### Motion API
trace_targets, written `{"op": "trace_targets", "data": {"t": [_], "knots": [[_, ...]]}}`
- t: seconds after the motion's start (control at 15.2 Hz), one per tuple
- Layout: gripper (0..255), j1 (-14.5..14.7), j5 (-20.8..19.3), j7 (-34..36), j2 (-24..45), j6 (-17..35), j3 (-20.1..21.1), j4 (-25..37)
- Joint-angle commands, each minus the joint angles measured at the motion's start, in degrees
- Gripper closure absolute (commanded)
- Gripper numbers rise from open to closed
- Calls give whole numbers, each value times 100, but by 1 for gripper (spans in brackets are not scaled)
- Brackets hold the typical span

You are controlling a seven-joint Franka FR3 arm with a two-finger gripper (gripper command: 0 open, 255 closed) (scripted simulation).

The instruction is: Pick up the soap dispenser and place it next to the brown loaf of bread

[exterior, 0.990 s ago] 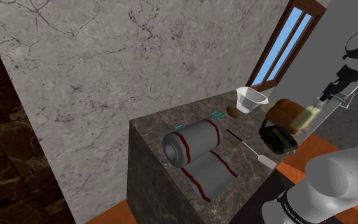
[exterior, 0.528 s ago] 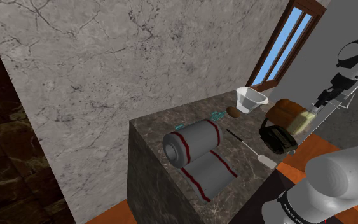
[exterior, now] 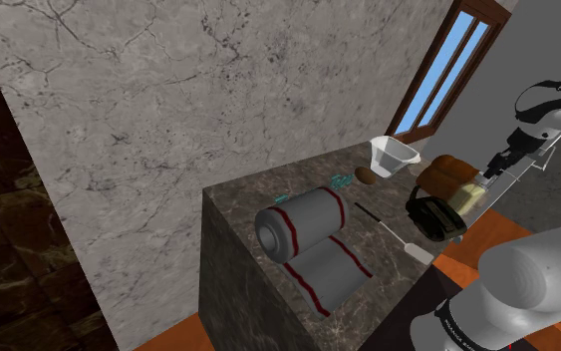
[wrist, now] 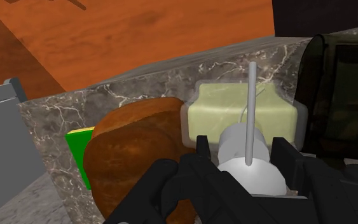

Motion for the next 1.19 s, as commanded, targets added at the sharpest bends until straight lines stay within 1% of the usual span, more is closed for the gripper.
{"op": "trace_targets", "data": {"t": [0.0,0.13,0.59,0.66,0.99,1.12], "knots": [[255,3,4,-6,52,164,-39,-112],[255,18,30,-31,145,360,-96,-222],[255,18,30,-31,145,360,-96,-222],[0,18,30,-31,145,360,-96,-221],[0,18,29,-31,144,360,-96,-222],[0,-36,-65,57,-119,-72,59,-37]]}}
